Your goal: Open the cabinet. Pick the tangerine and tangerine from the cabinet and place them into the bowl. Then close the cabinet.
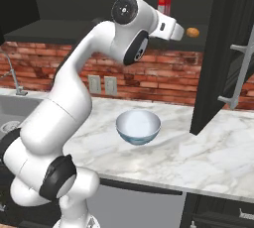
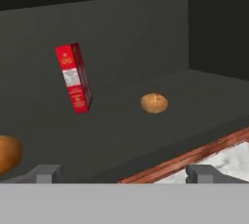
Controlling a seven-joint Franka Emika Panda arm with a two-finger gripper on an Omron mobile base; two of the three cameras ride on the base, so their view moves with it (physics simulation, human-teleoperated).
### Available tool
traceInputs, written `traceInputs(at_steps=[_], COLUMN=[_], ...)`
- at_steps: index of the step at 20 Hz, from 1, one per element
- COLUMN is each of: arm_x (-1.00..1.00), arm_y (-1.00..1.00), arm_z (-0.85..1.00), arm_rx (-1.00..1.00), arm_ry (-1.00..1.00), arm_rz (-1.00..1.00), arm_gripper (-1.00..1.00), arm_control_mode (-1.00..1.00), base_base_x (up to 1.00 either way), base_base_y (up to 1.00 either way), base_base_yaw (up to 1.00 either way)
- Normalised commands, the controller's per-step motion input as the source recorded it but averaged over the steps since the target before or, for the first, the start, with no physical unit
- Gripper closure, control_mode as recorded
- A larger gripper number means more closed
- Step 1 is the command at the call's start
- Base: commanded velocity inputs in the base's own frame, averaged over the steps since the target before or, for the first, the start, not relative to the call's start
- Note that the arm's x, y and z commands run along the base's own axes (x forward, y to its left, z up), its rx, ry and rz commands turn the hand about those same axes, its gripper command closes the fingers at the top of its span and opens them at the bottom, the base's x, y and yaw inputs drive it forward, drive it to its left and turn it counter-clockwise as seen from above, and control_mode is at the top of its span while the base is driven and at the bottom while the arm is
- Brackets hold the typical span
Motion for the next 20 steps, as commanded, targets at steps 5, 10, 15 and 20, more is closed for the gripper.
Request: traceInputs(at_steps=[5,10,15,20], arm_x=[0.48,0.48,0.37,0.39], arm_y=[-0.04,-0.44,-0.81,-0.60], arm_z=[-0.10,0.00,0.00,-0.01], arm_rx=[0.00,0.03,0.06,0.03], arm_ry=[0.01,0.00,0.00,0.05], arm_rz=[0.02,0.00,0.00,0.00], arm_gripper=[-1.00,-1.00,-1.00,-1.00], arm_control_mode=[-1.00,-1.00,-1.00,-1.00], base_base_x=[0.00,0.00,0.00,0.00], base_base_y=[0.00,0.00,0.00,0.00], base_base_yaw=[0.00,0.00,0.00,0.00])
